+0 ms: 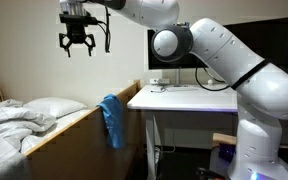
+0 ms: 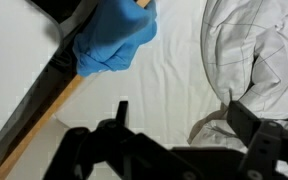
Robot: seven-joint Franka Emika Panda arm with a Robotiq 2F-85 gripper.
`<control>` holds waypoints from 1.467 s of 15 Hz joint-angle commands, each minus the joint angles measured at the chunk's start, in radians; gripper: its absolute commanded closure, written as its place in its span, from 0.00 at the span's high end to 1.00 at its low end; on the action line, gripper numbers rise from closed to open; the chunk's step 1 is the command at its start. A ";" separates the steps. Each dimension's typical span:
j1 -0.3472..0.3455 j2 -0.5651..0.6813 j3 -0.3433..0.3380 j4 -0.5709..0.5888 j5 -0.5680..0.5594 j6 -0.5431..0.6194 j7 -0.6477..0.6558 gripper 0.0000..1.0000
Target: Hang the blue shirt on the wooden object
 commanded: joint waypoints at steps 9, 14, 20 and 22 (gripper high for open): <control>-0.050 -0.081 0.055 -0.023 0.127 -0.238 -0.017 1.00; -0.117 -0.115 0.081 -0.026 0.177 -0.329 -0.142 1.00; -0.081 -0.087 0.051 -0.018 0.143 -0.287 -0.099 1.00; -0.080 -0.086 0.051 -0.018 0.143 -0.287 -0.099 1.00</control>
